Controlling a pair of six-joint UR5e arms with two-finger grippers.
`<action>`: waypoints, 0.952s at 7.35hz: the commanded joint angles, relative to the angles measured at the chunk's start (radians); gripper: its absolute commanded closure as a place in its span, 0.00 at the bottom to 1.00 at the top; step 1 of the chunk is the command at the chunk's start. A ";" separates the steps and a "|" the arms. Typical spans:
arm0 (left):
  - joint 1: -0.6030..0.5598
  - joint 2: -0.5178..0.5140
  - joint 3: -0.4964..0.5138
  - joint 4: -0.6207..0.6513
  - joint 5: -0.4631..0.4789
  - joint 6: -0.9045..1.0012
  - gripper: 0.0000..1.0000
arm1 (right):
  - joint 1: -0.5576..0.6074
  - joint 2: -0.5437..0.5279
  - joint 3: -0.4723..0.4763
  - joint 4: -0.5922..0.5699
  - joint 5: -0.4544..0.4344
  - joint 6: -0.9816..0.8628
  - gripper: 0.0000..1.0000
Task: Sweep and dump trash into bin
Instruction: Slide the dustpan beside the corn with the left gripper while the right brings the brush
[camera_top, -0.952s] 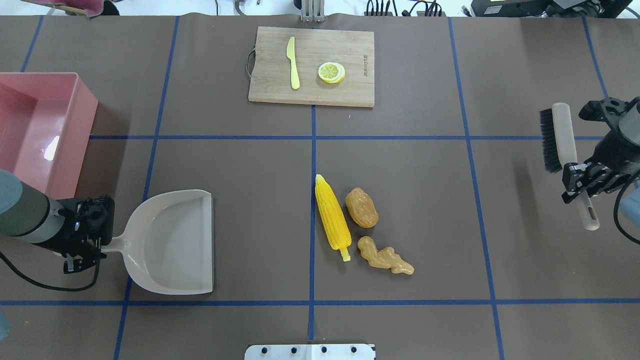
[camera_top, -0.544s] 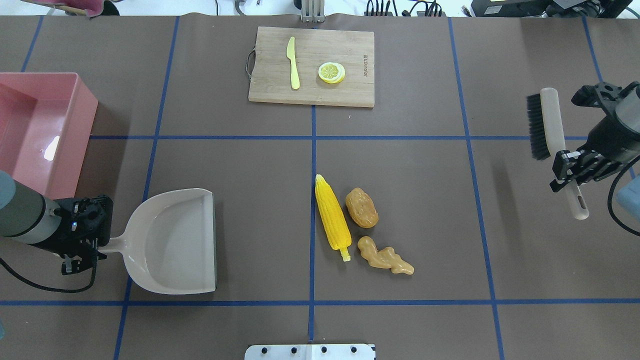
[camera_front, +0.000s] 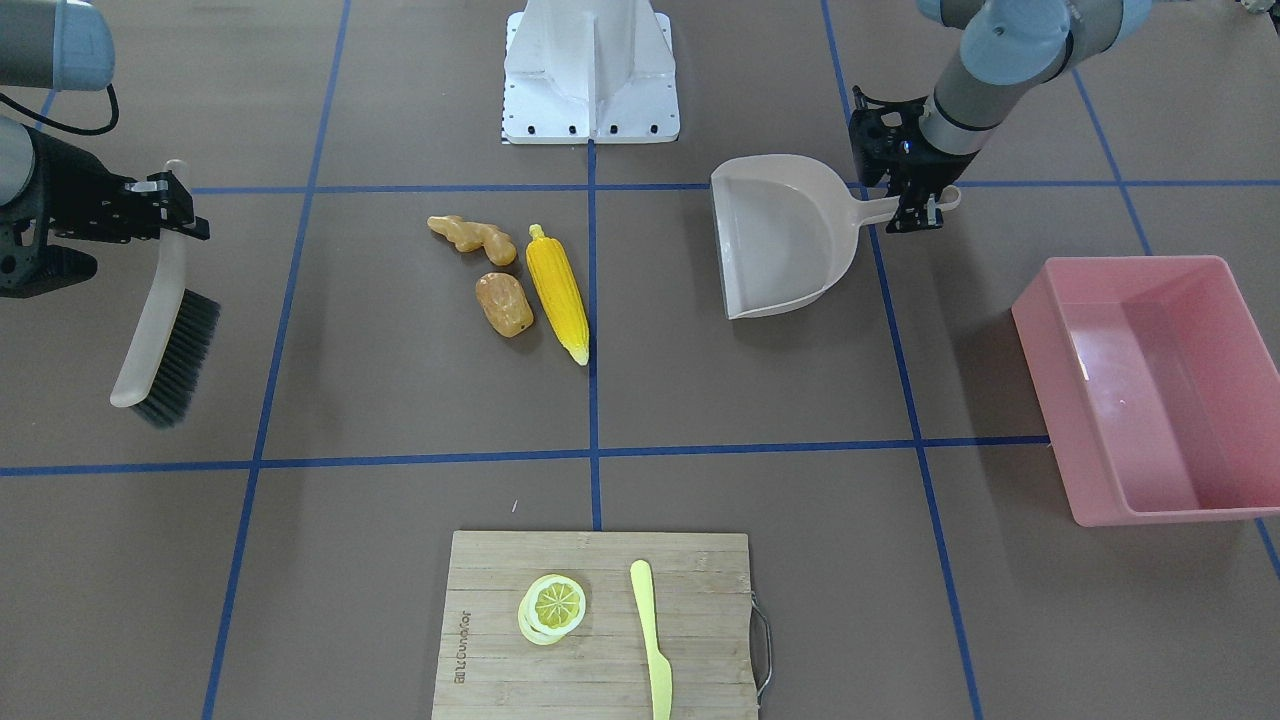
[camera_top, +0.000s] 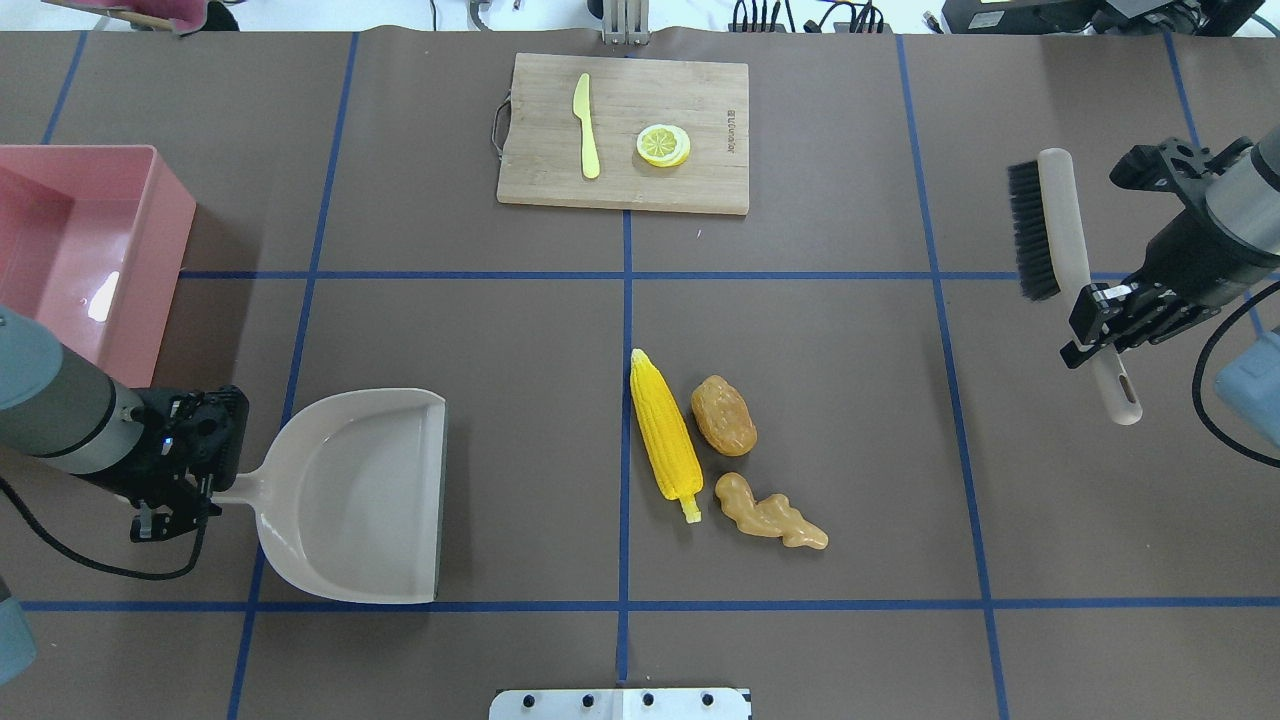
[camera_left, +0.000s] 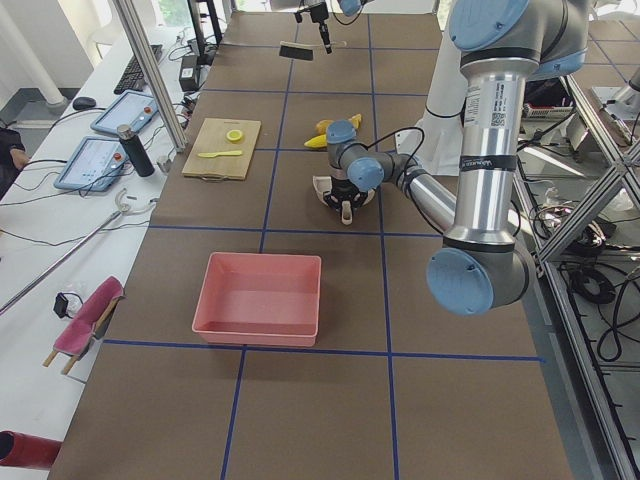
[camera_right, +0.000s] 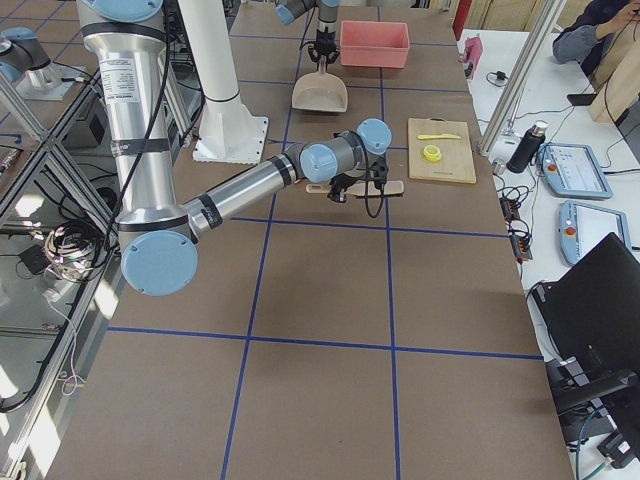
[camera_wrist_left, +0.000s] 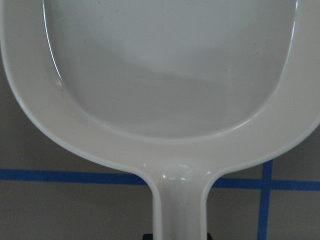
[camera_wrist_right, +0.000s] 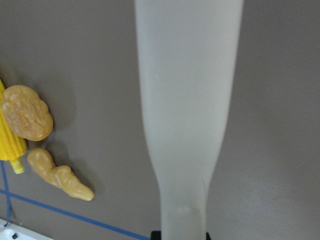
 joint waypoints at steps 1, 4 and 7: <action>-0.006 -0.191 0.022 0.192 0.062 -0.007 1.00 | 0.000 -0.088 -0.015 0.099 0.049 0.002 1.00; -0.003 -0.380 0.210 0.197 0.083 -0.046 1.00 | 0.000 -0.213 -0.083 0.386 0.121 0.025 1.00; 0.022 -0.411 0.232 0.207 0.075 -0.046 1.00 | -0.017 -0.191 -0.042 0.591 0.147 0.309 1.00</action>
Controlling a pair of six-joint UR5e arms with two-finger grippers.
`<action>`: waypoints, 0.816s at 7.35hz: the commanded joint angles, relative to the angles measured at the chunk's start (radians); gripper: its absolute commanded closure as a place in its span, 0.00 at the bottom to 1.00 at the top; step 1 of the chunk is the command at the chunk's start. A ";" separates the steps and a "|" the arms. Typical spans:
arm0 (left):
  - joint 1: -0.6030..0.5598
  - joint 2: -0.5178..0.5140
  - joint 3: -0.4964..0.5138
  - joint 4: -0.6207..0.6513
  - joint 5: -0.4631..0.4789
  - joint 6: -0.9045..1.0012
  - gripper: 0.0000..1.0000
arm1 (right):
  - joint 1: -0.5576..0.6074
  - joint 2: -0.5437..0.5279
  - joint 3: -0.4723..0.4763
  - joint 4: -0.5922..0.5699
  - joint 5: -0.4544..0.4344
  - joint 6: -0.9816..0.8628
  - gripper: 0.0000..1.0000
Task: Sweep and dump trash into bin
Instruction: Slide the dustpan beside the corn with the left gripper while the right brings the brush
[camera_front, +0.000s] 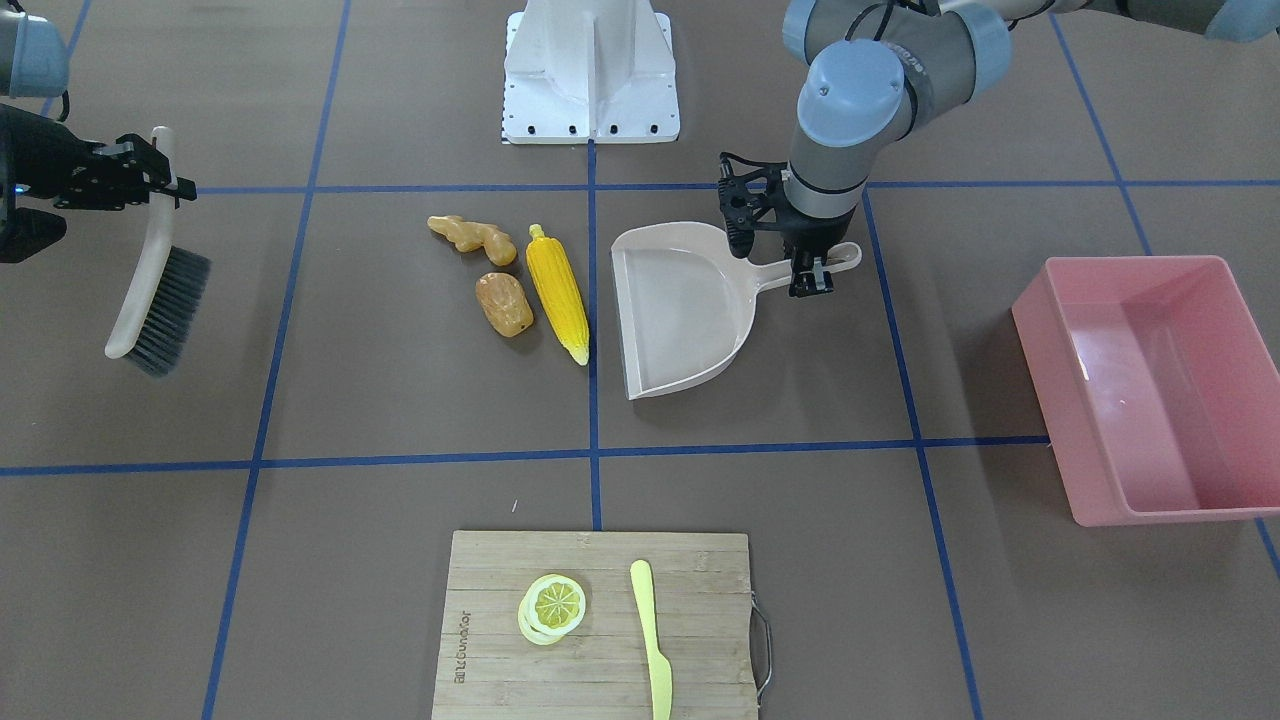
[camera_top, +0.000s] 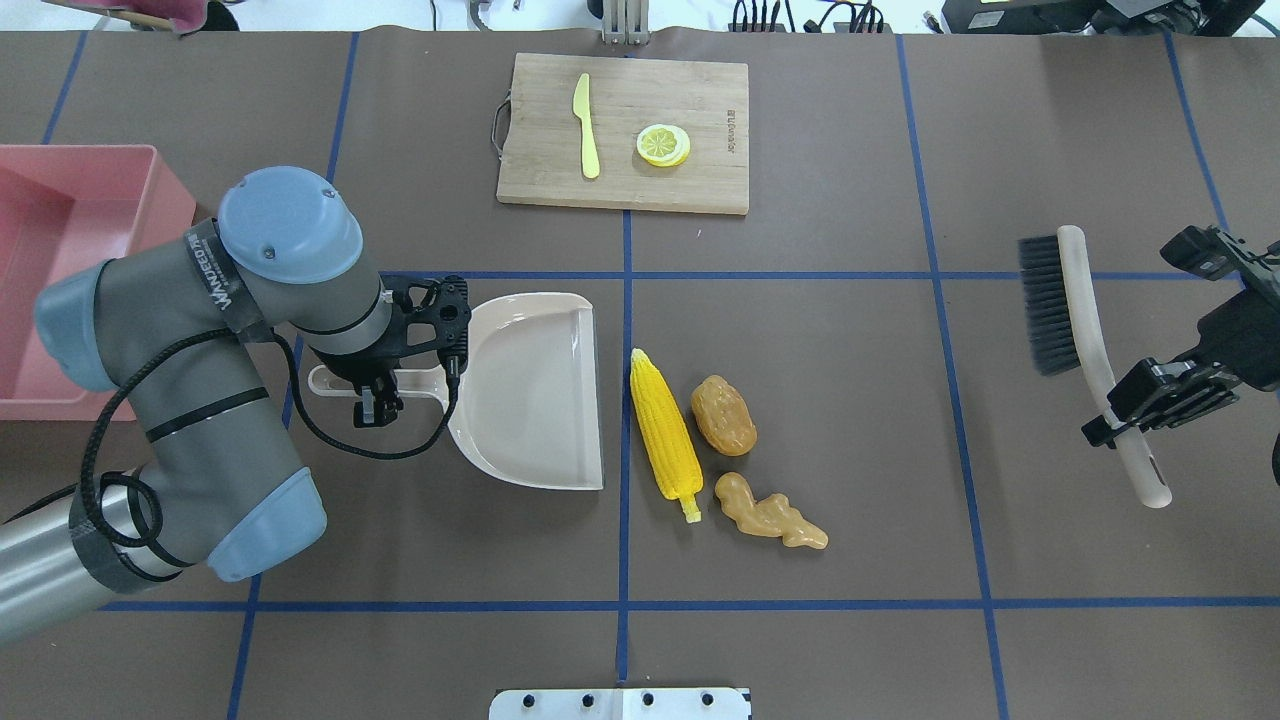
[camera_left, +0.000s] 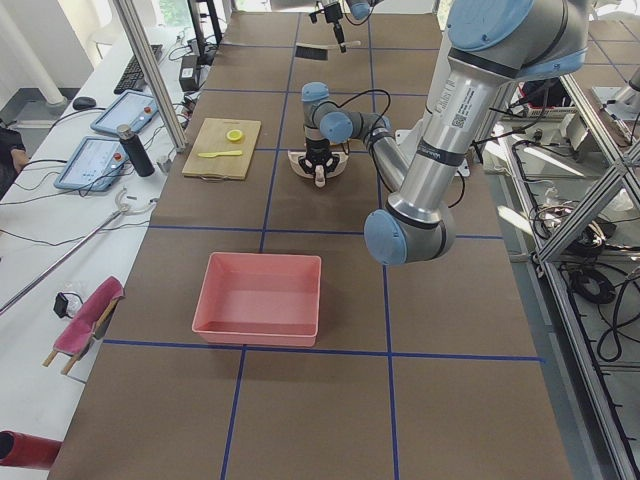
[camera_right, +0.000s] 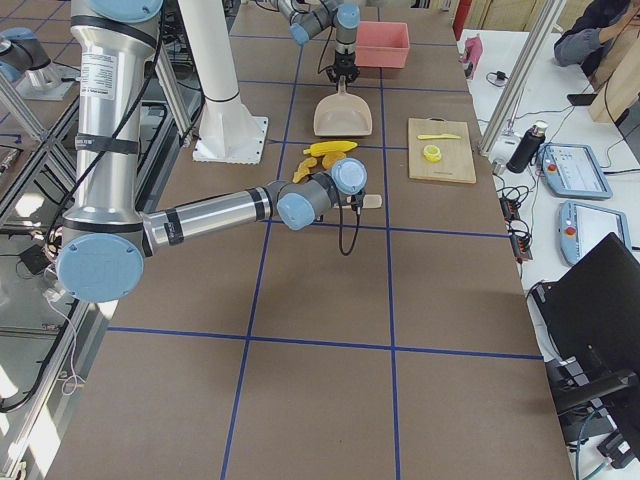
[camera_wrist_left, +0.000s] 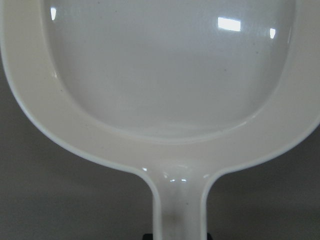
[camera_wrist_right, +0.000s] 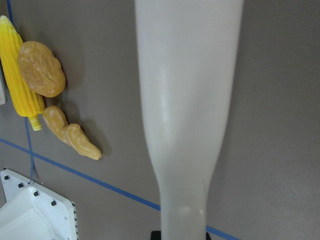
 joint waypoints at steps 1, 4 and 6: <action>0.037 -0.019 0.006 0.013 -0.002 -0.004 1.00 | -0.028 0.002 0.002 0.207 0.018 0.242 1.00; 0.074 -0.031 0.019 0.015 0.001 -0.019 1.00 | -0.149 0.017 0.002 0.365 0.001 0.455 1.00; 0.073 -0.031 0.017 0.019 0.000 -0.018 1.00 | -0.281 0.094 0.009 0.369 -0.042 0.602 1.00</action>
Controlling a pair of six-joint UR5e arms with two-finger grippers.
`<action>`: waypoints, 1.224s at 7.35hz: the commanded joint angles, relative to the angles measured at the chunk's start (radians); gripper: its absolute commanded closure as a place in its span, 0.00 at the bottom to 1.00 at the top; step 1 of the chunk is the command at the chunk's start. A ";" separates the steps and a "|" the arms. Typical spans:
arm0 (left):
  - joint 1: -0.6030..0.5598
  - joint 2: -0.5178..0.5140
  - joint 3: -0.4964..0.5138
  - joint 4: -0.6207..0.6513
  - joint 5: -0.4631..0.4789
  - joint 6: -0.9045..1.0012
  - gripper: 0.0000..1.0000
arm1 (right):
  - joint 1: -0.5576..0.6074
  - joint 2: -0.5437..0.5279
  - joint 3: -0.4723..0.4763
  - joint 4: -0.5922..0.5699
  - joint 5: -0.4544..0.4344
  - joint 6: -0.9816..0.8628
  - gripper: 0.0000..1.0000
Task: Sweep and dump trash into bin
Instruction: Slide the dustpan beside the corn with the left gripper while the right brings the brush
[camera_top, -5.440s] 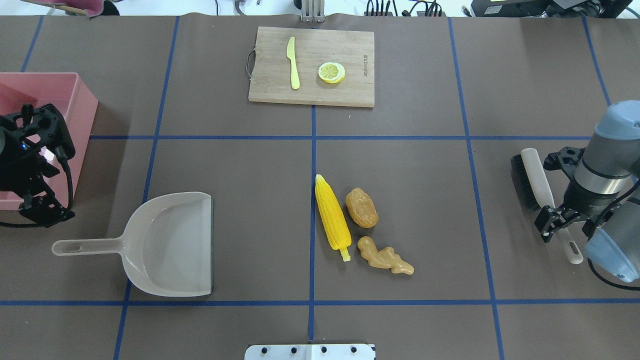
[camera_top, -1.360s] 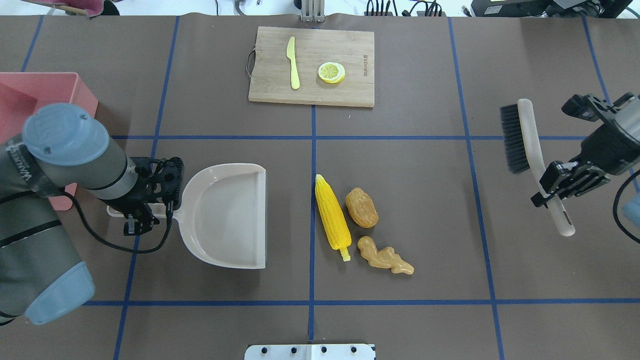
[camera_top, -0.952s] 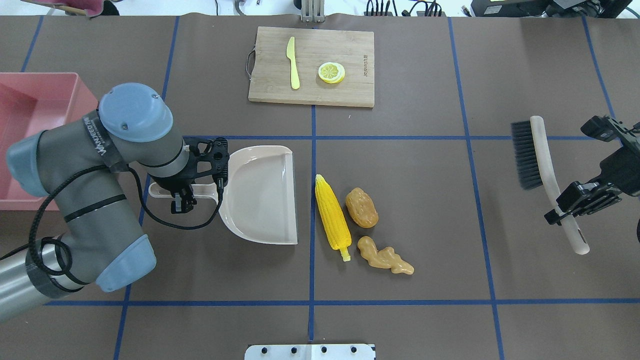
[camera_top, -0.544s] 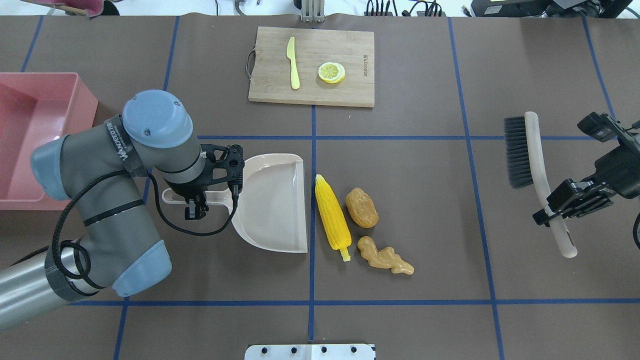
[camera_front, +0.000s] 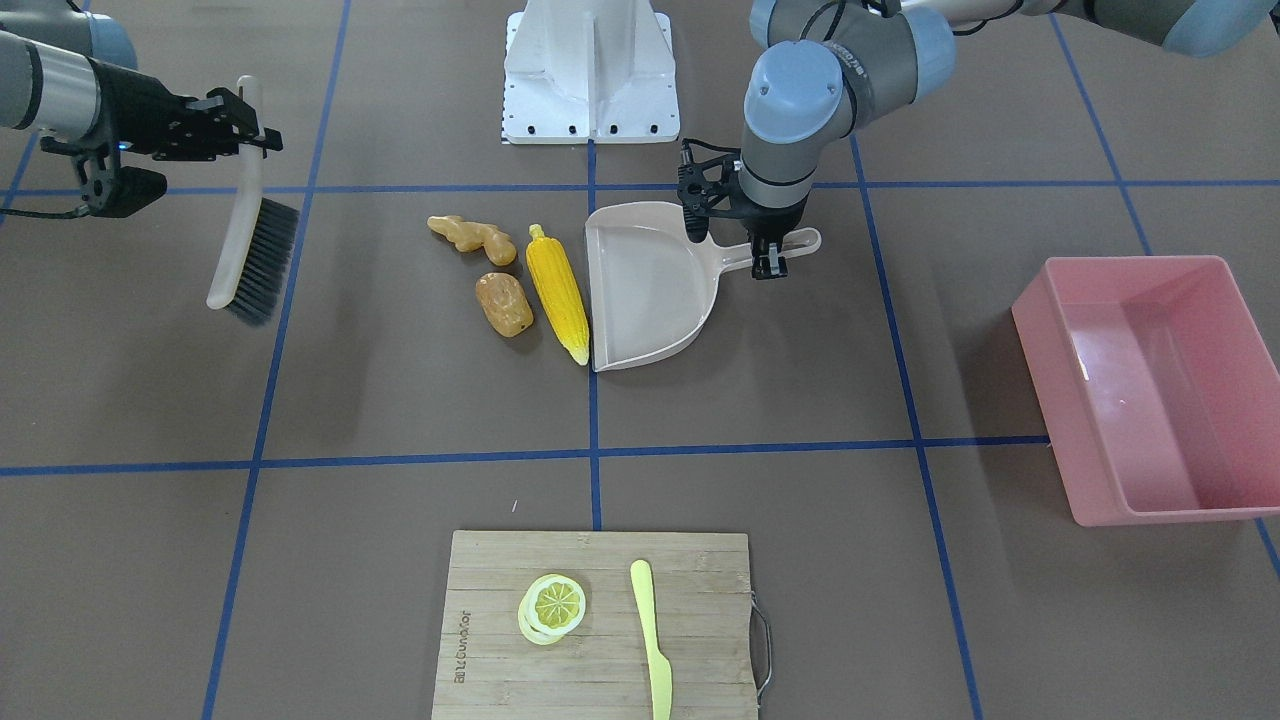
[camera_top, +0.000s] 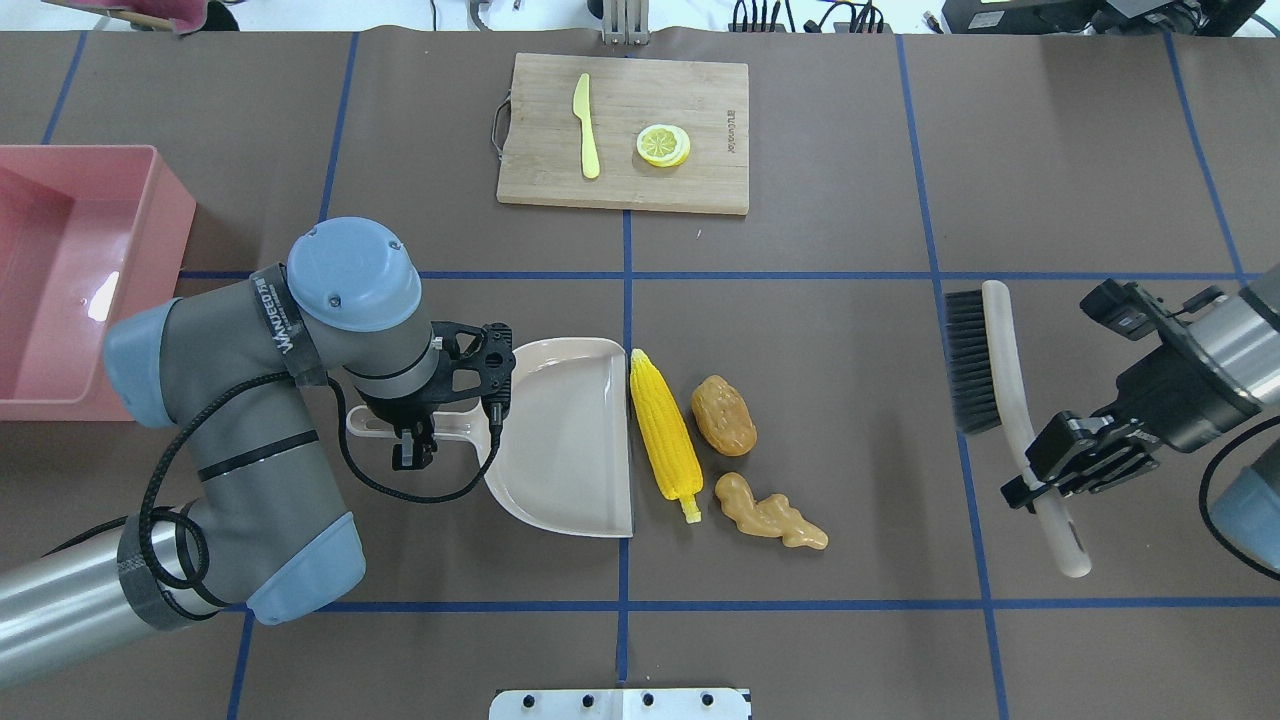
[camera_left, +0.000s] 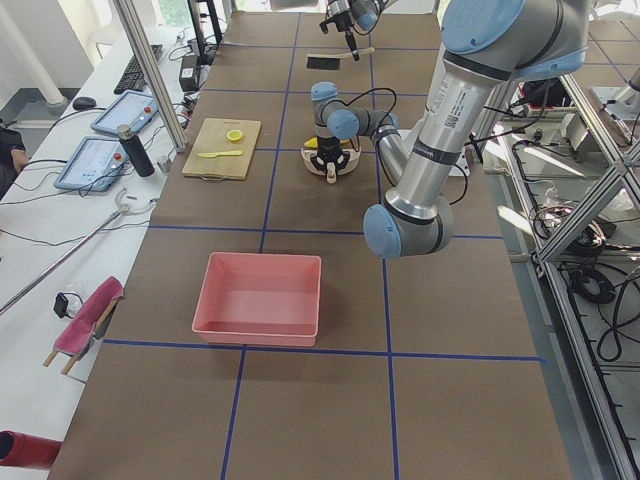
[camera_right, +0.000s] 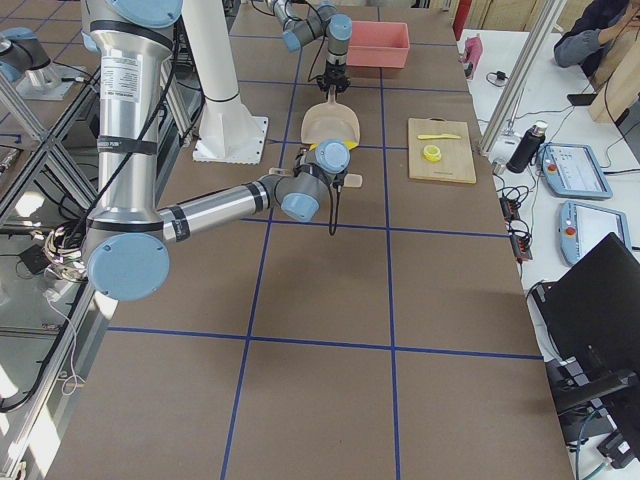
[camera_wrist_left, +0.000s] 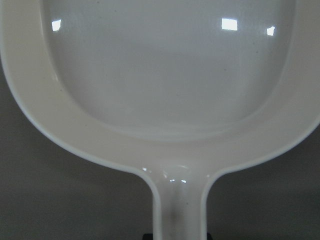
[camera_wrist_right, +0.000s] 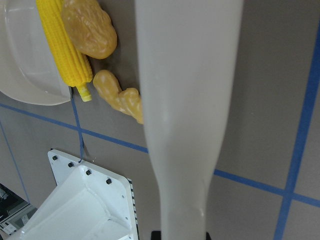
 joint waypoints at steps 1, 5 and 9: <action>0.002 -0.004 -0.002 0.017 -0.003 0.000 1.00 | -0.165 0.090 0.002 0.007 -0.100 0.167 1.00; 0.002 -0.025 0.004 0.058 -0.001 0.000 1.00 | -0.221 0.058 -0.051 0.123 -0.162 0.161 1.00; 0.009 -0.039 0.012 0.060 0.000 0.000 1.00 | -0.319 0.051 -0.093 0.199 -0.196 0.164 1.00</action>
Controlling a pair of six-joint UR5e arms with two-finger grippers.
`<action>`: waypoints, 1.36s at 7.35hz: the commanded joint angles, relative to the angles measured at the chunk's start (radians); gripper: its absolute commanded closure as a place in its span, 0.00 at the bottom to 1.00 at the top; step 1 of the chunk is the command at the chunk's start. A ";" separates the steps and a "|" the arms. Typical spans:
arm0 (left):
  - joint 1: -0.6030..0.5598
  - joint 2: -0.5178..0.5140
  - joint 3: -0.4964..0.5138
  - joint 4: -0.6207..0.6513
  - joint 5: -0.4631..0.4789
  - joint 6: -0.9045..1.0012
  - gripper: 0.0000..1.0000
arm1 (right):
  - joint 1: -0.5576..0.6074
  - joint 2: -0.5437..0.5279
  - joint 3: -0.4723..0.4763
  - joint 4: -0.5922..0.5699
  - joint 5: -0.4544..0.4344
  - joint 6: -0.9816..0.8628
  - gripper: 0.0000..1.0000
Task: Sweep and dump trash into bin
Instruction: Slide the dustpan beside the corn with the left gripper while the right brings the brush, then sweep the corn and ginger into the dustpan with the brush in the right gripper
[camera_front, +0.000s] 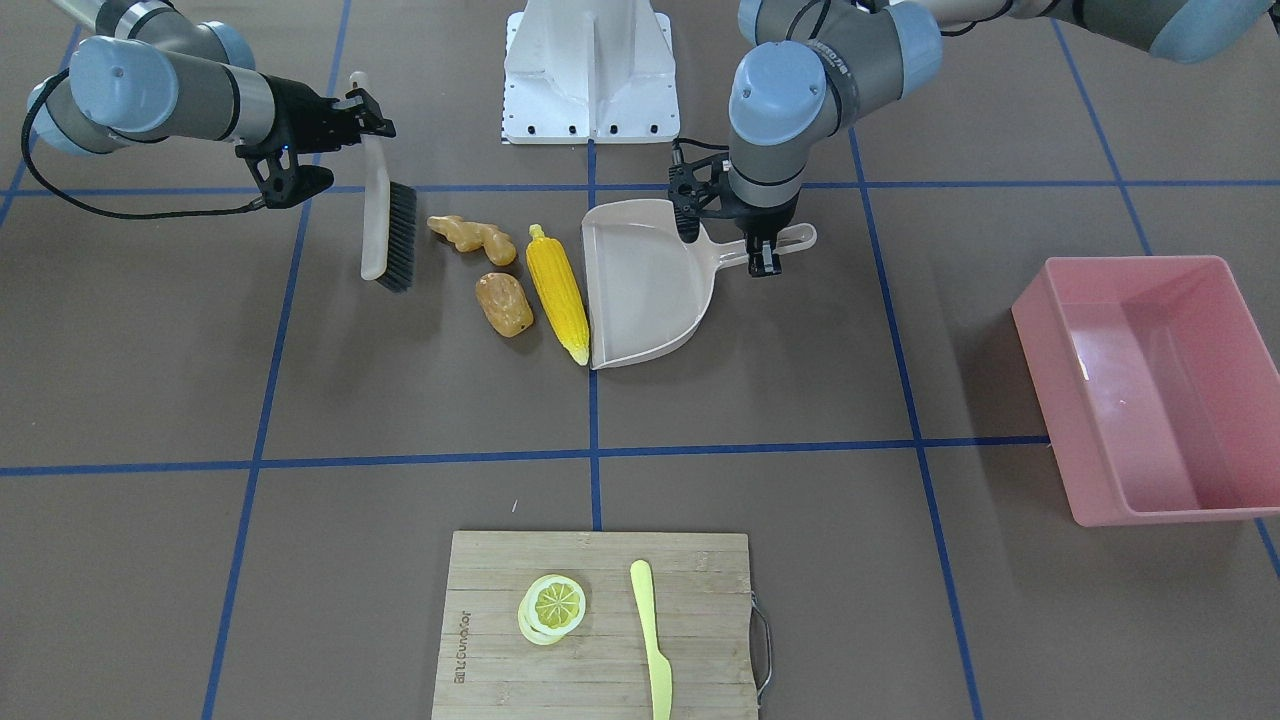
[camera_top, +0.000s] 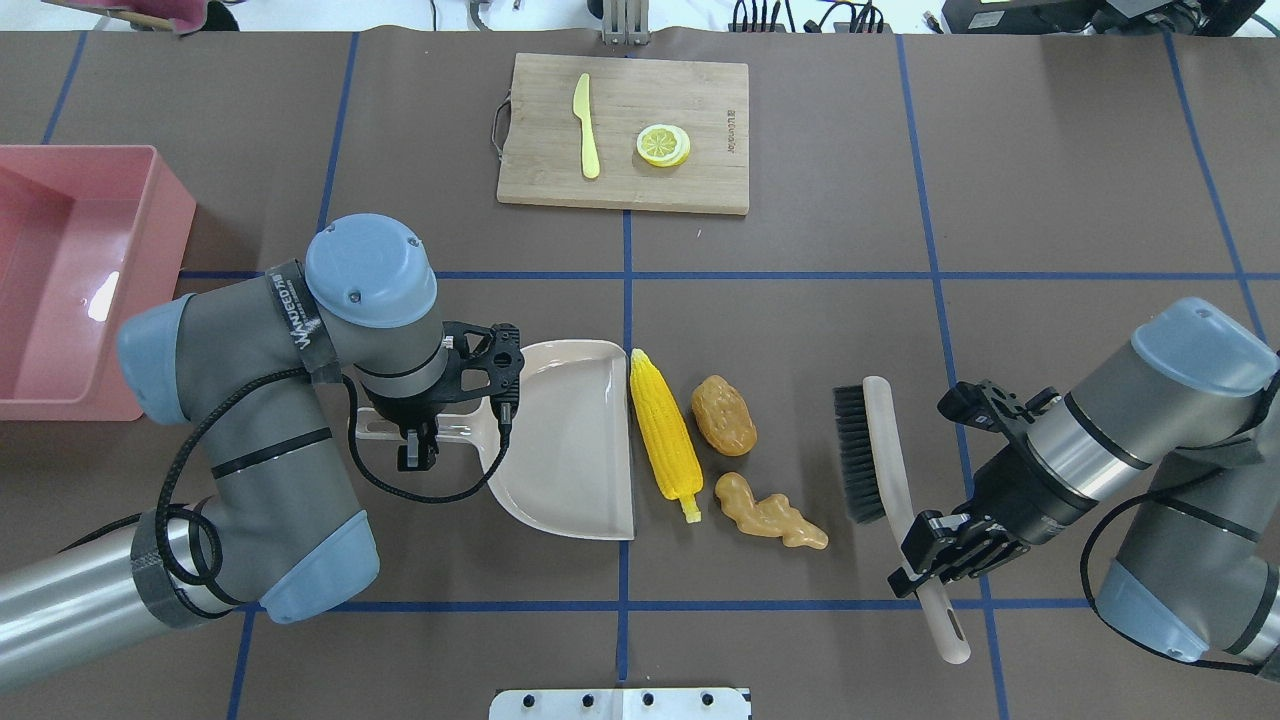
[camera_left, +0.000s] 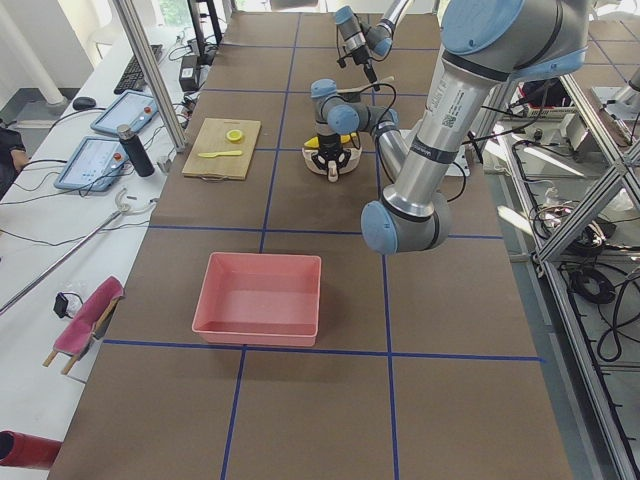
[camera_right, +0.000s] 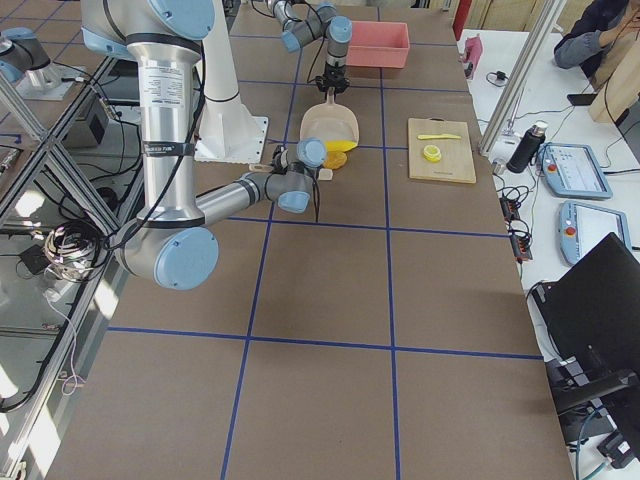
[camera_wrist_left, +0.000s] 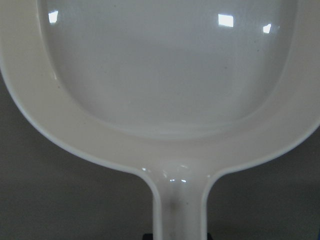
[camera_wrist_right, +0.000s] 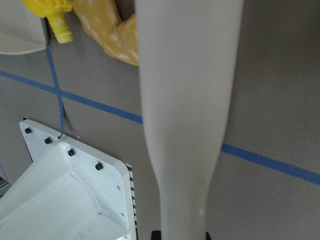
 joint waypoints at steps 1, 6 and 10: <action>0.003 -0.007 0.008 0.002 0.000 0.001 1.00 | -0.048 -0.013 -0.005 0.004 -0.030 0.016 1.00; 0.011 -0.013 0.014 0.000 0.000 -0.001 1.00 | -0.146 0.023 -0.056 0.004 -0.101 0.045 1.00; 0.011 -0.012 0.014 -0.004 -0.001 0.001 1.00 | -0.156 0.189 -0.137 -0.009 -0.104 0.076 1.00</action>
